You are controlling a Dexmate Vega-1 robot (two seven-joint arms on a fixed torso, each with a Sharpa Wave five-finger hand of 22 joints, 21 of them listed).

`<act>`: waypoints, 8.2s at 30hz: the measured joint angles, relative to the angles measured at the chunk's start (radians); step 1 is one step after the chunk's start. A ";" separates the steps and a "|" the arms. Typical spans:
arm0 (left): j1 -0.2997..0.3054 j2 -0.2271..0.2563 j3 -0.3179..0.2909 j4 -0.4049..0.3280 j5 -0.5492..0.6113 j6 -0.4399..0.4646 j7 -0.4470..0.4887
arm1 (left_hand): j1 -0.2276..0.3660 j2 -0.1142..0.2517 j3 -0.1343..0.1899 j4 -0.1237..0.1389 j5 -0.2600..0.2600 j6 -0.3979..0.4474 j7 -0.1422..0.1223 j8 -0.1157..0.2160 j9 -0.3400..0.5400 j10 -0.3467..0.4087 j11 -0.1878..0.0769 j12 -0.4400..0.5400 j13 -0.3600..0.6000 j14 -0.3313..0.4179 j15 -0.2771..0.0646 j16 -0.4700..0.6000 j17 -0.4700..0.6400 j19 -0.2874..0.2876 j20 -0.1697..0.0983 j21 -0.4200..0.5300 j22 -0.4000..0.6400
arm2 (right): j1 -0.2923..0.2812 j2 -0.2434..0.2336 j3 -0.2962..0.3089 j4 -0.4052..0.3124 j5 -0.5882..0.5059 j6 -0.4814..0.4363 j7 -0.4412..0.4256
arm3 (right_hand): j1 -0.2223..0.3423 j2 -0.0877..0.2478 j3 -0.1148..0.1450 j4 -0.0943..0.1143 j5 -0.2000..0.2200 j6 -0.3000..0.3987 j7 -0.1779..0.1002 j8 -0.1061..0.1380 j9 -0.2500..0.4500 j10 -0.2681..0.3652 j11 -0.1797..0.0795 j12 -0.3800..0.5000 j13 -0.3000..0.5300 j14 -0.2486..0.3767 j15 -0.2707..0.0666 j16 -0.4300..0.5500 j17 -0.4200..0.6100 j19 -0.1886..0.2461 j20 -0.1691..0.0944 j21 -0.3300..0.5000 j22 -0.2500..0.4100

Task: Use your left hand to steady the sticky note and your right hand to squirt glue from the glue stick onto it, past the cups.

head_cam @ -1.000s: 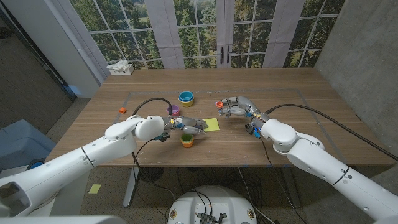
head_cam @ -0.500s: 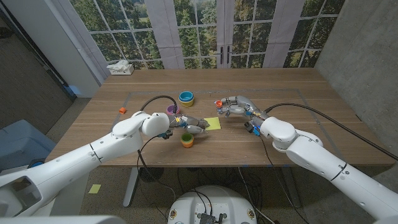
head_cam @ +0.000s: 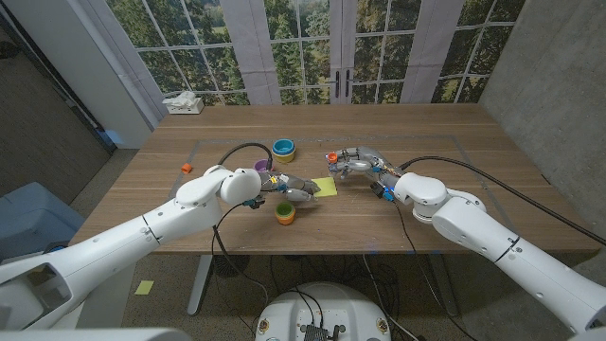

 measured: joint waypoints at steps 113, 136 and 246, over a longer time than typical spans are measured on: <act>-0.037 -0.036 0.046 0.021 0.048 0.055 -0.045 | 0.000 0.000 -0.031 0.024 0.008 -0.017 0.015 -0.007 0.000 -0.017 -0.006 -0.007 0.001 -0.008 -0.007 -0.005 0.000 -0.005 -0.006 0.006 0.002 | 0.081 0.029 -0.067 0.120 0.153 -0.124 0.052 | 0.000 0.000 -0.001 -0.004 0.004 0.004 -0.004 -0.006 0.009 0.016 -0.016 0.007 -0.008 0.056 -0.023 -0.007 -0.028 0.050 -0.014 -0.015 -0.003; -0.037 -0.036 0.048 0.015 0.066 0.053 -0.047 | 0.000 0.000 -0.042 0.021 0.008 -0.023 0.020 -0.007 0.000 -0.024 -0.005 -0.009 0.001 -0.011 -0.011 -0.005 0.000 -0.005 -0.006 0.006 0.002 | 0.050 0.066 -0.006 0.208 0.264 0.058 0.205 | 0.000 0.000 -0.001 -0.004 0.004 0.004 -0.004 -0.011 0.005 0.012 -0.012 0.008 0.000 0.049 -0.022 -0.007 -0.015 0.050 -0.014 -0.023 -0.003; 0.342 -0.167 -0.301 0.166 -0.431 -0.360 0.908 | 0.149 0.065 0.124 -0.213 -0.009 0.185 0.024 0.003 0.016 0.220 0.060 -0.012 0.045 0.344 -0.024 -0.001 0.026 0.396 -0.018 0.122 0.025 | -0.023 0.074 0.031 0.198 -0.166 0.331 -0.130 | 0.000 0.000 -0.001 -0.004 -0.001 0.024 -0.010 -0.020 0.004 0.010 -0.010 0.002 0.004 0.035 -0.015 -0.006 -0.001 0.061 -0.018 -0.058 0.000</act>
